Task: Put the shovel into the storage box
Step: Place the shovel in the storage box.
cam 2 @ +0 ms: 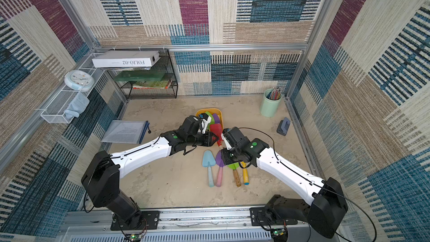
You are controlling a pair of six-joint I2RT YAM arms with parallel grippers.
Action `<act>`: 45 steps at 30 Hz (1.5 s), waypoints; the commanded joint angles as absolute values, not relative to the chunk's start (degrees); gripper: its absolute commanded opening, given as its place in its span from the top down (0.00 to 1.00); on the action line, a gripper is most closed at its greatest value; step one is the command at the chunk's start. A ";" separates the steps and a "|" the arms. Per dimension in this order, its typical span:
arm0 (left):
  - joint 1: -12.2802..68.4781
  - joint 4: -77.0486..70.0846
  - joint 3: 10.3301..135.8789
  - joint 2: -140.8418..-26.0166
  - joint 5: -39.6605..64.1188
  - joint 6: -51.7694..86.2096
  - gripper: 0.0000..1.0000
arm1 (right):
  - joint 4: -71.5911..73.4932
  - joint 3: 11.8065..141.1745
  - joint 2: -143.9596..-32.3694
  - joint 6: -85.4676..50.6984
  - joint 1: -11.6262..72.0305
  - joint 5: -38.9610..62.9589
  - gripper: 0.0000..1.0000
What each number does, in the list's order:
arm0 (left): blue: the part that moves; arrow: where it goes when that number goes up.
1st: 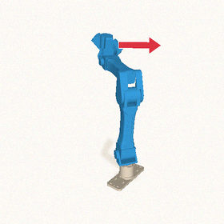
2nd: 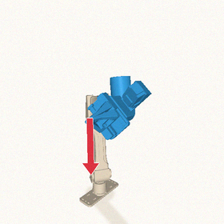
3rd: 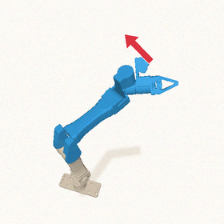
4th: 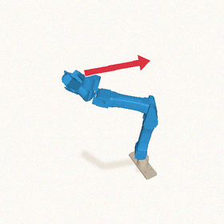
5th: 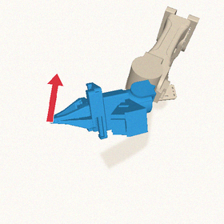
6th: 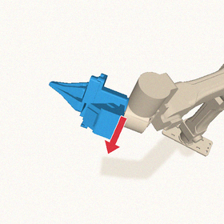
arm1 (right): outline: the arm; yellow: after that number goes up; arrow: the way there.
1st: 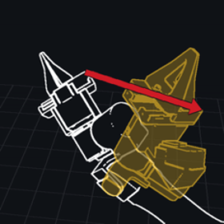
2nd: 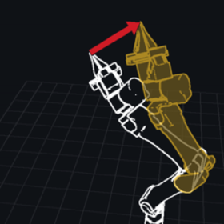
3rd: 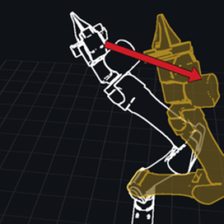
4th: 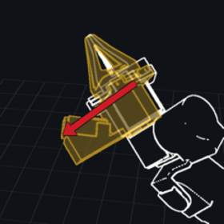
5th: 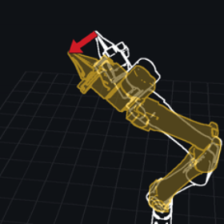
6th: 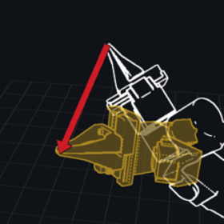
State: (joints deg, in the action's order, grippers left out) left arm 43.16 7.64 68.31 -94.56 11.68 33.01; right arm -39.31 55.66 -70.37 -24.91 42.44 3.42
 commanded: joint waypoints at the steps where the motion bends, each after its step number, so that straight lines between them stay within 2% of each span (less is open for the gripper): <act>1: 42.99 4.97 67.91 -94.22 9.60 33.94 0.75 | -37.93 55.93 -70.33 -25.31 42.79 3.41 1.00; 13: 42.56 2.90 66.61 -93.48 7.83 35.59 1.00 | -36.82 55.14 -70.28 -26.10 43.43 3.60 1.00; 19: 42.54 2.90 66.19 -93.69 7.58 35.67 1.00 | -36.36 55.20 -70.03 -26.70 43.43 3.08 1.00; 20: 42.54 2.96 66.22 -93.69 7.35 35.60 1.00 | -36.39 55.28 -69.97 -26.93 43.42 2.91 0.97; 23: 42.45 3.64 66.42 -93.69 6.49 35.66 1.00 | -36.21 55.50 -69.59 -27.24 43.43 2.29 0.71; 28: 41.94 5.23 67.22 -94.32 5.37 35.35 1.00 | -36.65 55.97 -68.67 -27.88 43.42 0.67 0.56; 32: 40.43 5.92 68.13 -95.46 5.61 35.25 1.00 | -37.21 56.17 -67.70 -28.03 43.42 -0.07 0.51; 45: 33.53 7.97 77.63 -103.78 8.73 33.18 1.00 | -36.50 53.90 -63.99 -29.07 43.46 -0.97 0.51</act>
State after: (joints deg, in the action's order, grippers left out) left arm 34.35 7.94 75.53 -102.41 6.96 34.44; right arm -37.41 54.19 -64.40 -28.40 43.40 -0.27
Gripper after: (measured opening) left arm 0.043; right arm 0.495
